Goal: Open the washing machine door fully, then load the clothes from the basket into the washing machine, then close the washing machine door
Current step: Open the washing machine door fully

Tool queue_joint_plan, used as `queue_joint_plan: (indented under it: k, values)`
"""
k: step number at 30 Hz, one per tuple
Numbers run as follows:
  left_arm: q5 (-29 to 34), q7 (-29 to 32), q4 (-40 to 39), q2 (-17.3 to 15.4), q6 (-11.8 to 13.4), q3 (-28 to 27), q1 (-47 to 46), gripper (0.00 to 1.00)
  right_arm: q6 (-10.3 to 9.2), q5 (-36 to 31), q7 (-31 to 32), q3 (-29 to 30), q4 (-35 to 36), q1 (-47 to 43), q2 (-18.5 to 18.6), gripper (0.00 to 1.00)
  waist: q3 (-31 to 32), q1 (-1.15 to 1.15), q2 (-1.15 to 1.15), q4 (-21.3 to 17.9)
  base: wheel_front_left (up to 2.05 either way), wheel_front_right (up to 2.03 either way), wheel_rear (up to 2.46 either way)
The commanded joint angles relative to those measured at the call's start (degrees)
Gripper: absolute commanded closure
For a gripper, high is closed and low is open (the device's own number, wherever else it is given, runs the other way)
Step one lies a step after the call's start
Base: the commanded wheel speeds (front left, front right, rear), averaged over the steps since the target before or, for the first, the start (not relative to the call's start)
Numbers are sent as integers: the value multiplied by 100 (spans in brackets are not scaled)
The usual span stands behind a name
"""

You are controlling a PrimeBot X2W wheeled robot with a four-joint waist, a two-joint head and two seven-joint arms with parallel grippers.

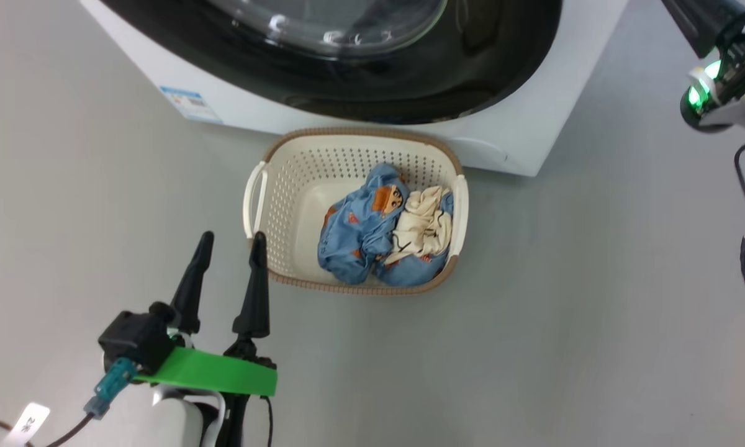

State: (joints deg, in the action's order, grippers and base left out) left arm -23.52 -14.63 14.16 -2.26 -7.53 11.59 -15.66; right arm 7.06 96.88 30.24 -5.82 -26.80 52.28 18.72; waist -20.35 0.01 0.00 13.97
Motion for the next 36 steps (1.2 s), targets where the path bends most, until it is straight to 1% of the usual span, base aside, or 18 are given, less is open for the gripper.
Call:
queue_joint_plan:
  k: [1, 9, 18, 28, 36]
  values:
    - [-92, -37, -132, -64, 4, -92, -165, 0, 43, 36, 161, -72, 74, 256, 48, 100, -323, -1, 0, 206, 0, 0, 0]
    - [-268, -37, -196, -63, 4, 140, -412, 0, 43, -94, 562, -131, -190, 890, 15, 100, -715, -1, 0, 386, 0, 0, 0]
    - [-386, -37, -224, -63, 4, 233, -557, 0, 43, -291, 724, -211, -327, 1250, -37, 100, -954, -1, 0, 507, 0, 0, 0]
    - [-515, -37, -215, -62, 4, 295, -619, 0, 43, -418, 893, -290, -440, 1421, -102, 100, -1015, -1, 0, 584, 0, 0, 0]
    - [-460, -37, -151, -62, 4, 250, -529, 0, 43, -386, 1187, -404, -385, 1134, -275, 100, -734, -1, 0, 494, 0, 0, 0]
